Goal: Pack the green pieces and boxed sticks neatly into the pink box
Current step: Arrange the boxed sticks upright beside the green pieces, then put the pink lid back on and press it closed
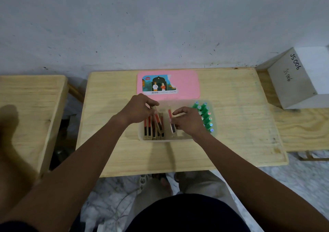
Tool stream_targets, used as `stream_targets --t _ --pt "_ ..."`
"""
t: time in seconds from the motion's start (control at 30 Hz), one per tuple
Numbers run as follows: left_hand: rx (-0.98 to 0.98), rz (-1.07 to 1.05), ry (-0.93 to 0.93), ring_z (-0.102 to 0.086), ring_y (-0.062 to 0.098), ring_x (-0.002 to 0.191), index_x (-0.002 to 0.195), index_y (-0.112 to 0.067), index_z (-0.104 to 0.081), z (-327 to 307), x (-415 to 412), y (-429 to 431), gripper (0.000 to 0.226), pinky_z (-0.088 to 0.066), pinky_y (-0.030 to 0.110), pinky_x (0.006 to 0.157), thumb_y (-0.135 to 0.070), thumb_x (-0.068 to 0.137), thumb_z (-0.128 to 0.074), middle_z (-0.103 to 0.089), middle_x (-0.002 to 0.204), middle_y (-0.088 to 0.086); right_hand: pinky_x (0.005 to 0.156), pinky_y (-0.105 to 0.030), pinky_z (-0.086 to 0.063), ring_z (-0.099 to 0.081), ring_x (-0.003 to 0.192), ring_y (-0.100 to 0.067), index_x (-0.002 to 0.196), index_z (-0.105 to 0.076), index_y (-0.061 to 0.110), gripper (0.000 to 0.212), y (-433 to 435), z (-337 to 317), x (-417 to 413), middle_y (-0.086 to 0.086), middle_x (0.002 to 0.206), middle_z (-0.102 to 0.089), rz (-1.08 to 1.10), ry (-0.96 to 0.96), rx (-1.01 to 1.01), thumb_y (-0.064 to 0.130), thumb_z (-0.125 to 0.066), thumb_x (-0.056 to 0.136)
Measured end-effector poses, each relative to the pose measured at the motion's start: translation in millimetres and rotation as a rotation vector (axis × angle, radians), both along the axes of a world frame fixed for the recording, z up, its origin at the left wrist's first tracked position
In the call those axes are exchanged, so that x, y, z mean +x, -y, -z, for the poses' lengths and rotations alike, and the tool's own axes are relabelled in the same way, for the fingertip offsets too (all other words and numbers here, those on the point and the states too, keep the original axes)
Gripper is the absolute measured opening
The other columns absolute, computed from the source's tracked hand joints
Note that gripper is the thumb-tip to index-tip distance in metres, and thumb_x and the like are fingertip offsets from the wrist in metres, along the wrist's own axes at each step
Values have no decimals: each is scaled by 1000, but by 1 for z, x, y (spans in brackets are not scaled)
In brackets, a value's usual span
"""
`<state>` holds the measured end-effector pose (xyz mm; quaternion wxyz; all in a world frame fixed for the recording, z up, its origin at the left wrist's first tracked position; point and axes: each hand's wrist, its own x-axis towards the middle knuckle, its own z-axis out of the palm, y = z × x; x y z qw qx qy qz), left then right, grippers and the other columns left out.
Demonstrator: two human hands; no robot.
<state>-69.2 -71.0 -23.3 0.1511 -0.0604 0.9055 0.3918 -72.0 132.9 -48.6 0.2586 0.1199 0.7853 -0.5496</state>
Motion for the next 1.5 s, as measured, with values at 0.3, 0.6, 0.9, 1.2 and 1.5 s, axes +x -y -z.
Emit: stream_targets --t 0.3,0.6,0.9,1.2,1.5 --pt "-84 102 -14 -65 8 89 107 -6 -75 9 -7 -3 23 -45 16 82 -5 85 -69 -75 106 9 70 -53 -61 -73 69 -30 70 -70 24 33 27 30 -2 -9 69 -74 -71 66 88 42 -87 49" --pt "-220 190 -30 -66 25 105 128 -13 -62 31 -2 -7 43 -51 35 93 1 87 -59 -68 116 15 71 -35 -58 -72 72 -20 69 -73 25 23 45 32 4 1 70 -74 -109 16 181 44 -81 61" --pt "-324 238 -26 -59 33 115 139 -23 -51 39 2 -8 57 -50 45 92 1 87 -54 -60 125 17 73 -44 -62 -73 63 -29 78 -72 18 4 46 31 10 -12 78 -76 -109 17 184 19 -76 77" --pt "-395 255 -98 -62 34 106 127 -17 -60 33 7 -13 46 -53 41 84 5 88 -52 -66 115 15 73 -41 -61 -73 68 -26 84 -74 21 8 47 32 9 -9 78 -75 -145 -16 211 17 -74 77" --pt "-336 50 -334 -69 16 88 109 -23 -73 16 1 -9 24 -55 37 80 -26 87 -63 -75 99 -6 80 -32 -58 -72 73 -16 83 -73 20 11 22 3 -29 -1 75 -74 -52 -212 221 21 -78 74"
